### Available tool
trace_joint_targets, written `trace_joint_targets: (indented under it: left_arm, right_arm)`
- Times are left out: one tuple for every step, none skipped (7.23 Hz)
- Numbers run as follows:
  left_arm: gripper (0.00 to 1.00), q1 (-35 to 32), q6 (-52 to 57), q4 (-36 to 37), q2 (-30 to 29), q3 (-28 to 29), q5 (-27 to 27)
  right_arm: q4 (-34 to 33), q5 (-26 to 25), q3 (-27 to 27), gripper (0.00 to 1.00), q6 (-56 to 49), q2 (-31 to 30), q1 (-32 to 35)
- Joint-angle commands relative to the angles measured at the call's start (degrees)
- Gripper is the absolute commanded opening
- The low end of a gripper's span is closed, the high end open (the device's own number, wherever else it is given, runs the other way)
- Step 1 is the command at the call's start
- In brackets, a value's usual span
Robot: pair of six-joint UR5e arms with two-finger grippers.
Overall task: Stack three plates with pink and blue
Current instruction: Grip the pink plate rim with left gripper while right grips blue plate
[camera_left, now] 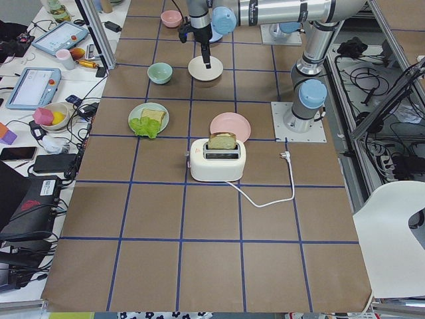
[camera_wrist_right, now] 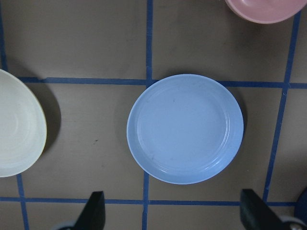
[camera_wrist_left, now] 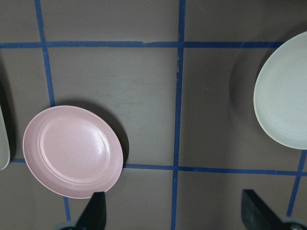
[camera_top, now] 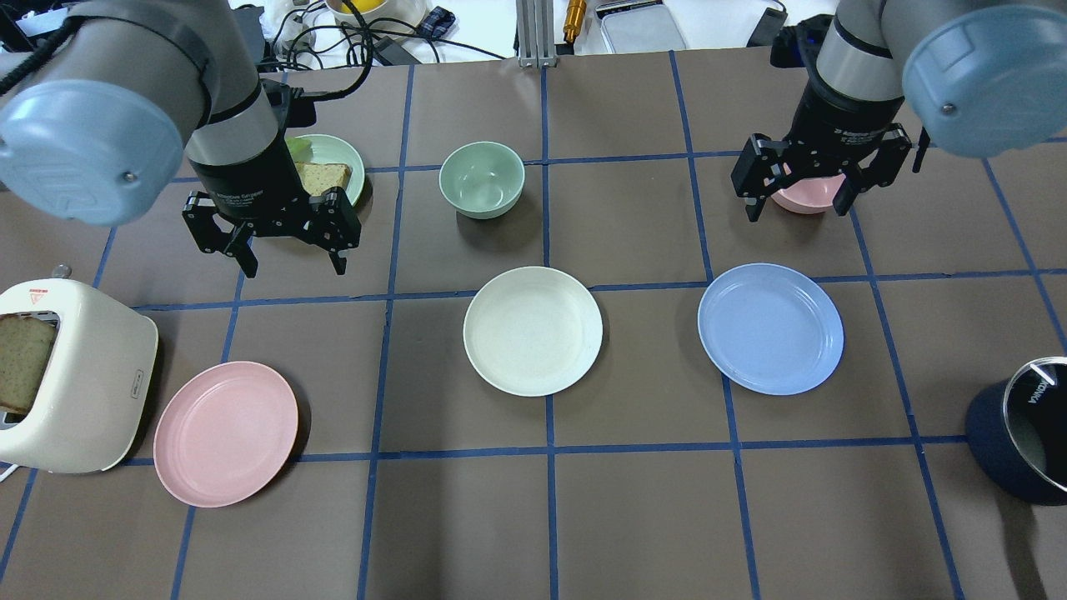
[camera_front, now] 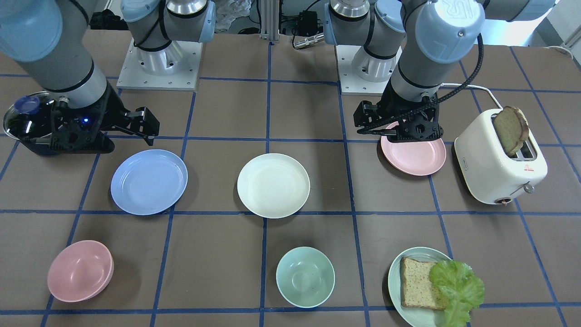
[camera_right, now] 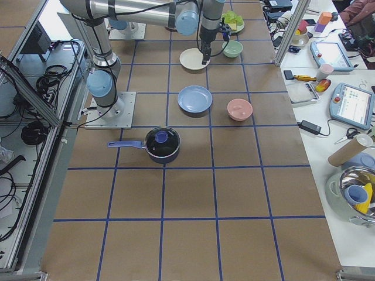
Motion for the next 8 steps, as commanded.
trace_joint_targets:
  left_arm:
    - [1.0,4.1,1.1,10.7,0.2,-14.0,0.3]
    - [1.0,6.6,1.7,20.3,1.2,-22.5,0.6]
    - [1.0,8.5,2.0,22.6,1.0,-26.1,0.8]
    - [0.83,8.7,1.6,26.0,-0.3,-28.5,0.7]
    - [0.83,8.9,1.7,28.5,-0.9,-30.1,0.9]
    - [0.89,8.9,2.1,28.5,-0.4,-31.4,2.6]
    - [0.9,8.8,3.1,28.5,-0.8,-32.9,6.6]
    - [0.88,8.9,3.3,29.2,-1.5,-33.7,6.7]
  right_arm:
    - [-10.1,-1.9,8.5,1.0,-6.0,2.2,-6.2]
    - [-17.9,-1.9,13.7,1.0,-9.1,2.4,-8.2]
    - [-24.0,-1.8,18.8,1.0,-9.4,2.4,-9.4]
    - [-29.1,-1.9,22.8,1.0,-9.4,2.4,-9.7]
    - [-33.3,-1.9,25.5,1.0,-9.3,2.4,-9.9]
    - [-34.2,-1.1,27.5,1.0,-9.3,2.4,-10.8]
    - [-35.2,-1.0,29.0,1.0,-9.4,2.7,-11.5]
    - [-36.8,-1.0,29.4,1.0,-9.4,3.8,-12.1]
